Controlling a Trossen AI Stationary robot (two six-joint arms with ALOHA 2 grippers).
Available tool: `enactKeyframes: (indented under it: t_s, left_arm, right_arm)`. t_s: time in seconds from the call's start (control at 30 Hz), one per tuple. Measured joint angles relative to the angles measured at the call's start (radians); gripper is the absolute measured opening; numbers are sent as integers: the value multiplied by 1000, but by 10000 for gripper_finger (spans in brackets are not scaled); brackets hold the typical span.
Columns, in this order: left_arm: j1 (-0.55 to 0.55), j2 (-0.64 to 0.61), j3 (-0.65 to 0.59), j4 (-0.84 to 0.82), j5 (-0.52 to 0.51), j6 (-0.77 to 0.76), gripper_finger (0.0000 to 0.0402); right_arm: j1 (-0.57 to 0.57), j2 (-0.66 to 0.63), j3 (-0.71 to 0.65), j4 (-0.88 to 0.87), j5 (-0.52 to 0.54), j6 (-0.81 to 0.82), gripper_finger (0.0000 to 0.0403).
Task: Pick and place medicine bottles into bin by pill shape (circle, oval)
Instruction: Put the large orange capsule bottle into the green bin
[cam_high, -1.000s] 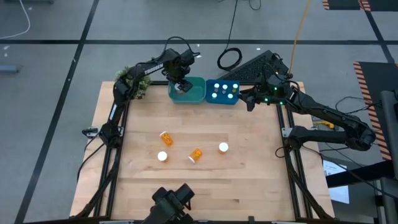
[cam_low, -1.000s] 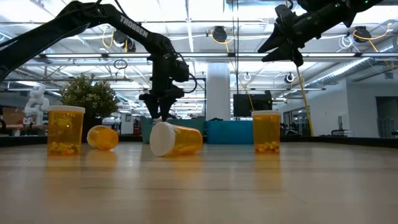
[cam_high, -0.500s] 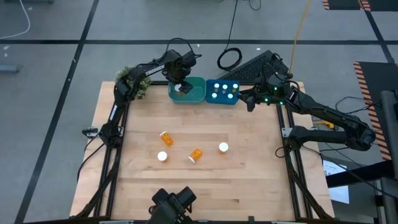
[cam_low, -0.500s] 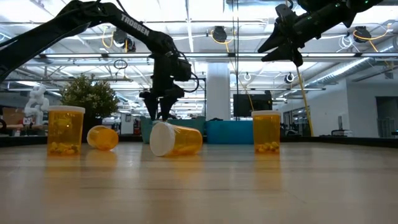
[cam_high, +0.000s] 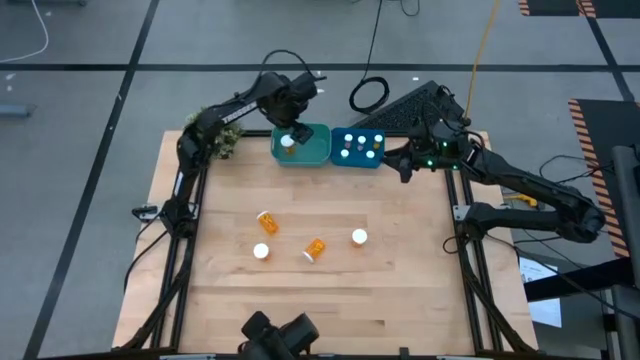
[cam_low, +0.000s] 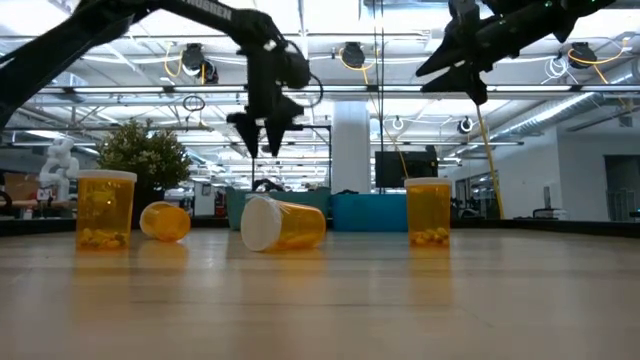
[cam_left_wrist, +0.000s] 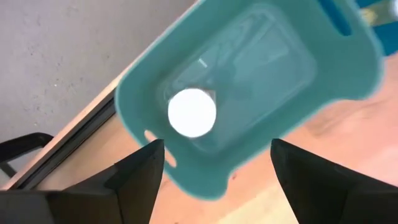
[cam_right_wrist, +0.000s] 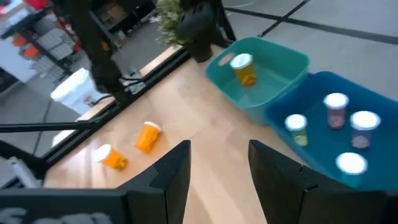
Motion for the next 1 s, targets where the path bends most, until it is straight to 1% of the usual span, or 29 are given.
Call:
enactKeyframes:
  t_s: [0.1,0.17,0.23,0.4,0.5,0.63,0.8,0.9,1.0]
  left_arm:
    - [-13,-54,0,-16,0,-10,298]
    - [-25,-91,0,-22,0,-17,298]
    - [-45,-128,0,-25,0,-18,298]
    - [-104,-216,0,-22,0,-14,298]
    - [-147,-268,-14,-15,1,-15,298]
    - [-208,-342,-61,5,1,-36,298]
    - [-276,-424,-108,43,-5,-51,298]
    - [-306,-475,-158,70,-6,-55,298]
    - [-334,-526,-240,111,-9,-68,298]
  right_arm:
    - [46,-14,12,-28,15,12,155]
    - [92,-12,45,-72,55,19,155]
    - [147,-5,93,-124,116,16,155]
    - [299,57,252,-307,353,33,155]
    - [380,127,354,-407,427,27,156]
    - [463,260,472,-558,449,-2,167]
    - [552,386,560,-626,448,-10,205]
    - [588,443,568,-642,445,68,238]
    - [609,489,570,-652,412,220,269]
